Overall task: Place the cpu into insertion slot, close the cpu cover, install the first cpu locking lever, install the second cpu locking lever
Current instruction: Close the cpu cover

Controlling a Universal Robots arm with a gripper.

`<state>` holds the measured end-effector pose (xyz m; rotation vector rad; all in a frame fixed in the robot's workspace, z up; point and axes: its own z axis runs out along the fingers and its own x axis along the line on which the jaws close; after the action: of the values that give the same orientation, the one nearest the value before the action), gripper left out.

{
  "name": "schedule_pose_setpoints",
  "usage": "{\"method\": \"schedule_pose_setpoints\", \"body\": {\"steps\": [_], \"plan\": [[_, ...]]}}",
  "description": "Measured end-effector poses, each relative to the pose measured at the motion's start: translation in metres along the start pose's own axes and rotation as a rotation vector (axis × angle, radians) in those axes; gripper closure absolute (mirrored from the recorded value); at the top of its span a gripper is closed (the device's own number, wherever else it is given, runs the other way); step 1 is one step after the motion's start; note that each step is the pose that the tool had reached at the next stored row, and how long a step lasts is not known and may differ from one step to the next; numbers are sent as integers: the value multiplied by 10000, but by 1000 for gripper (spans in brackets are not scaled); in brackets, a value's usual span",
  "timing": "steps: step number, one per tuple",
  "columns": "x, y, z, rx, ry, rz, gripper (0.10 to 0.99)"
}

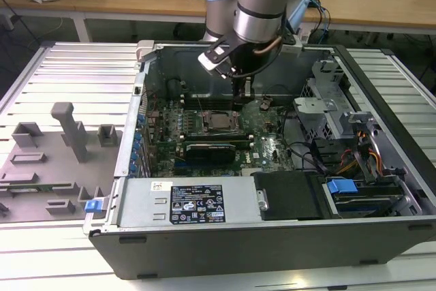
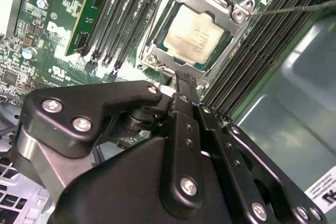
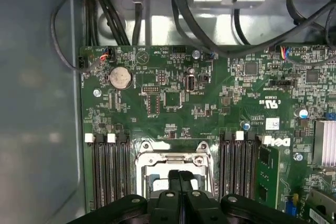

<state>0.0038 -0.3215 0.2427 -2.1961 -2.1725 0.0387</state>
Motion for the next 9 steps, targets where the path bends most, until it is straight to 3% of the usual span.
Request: {"method": "schedule_pose_setpoints", "body": {"steps": [5,9], "plan": [[-1,-131,32,-471,32,-28,980],[-3,-204,52,-752,38,-40,980]]}}
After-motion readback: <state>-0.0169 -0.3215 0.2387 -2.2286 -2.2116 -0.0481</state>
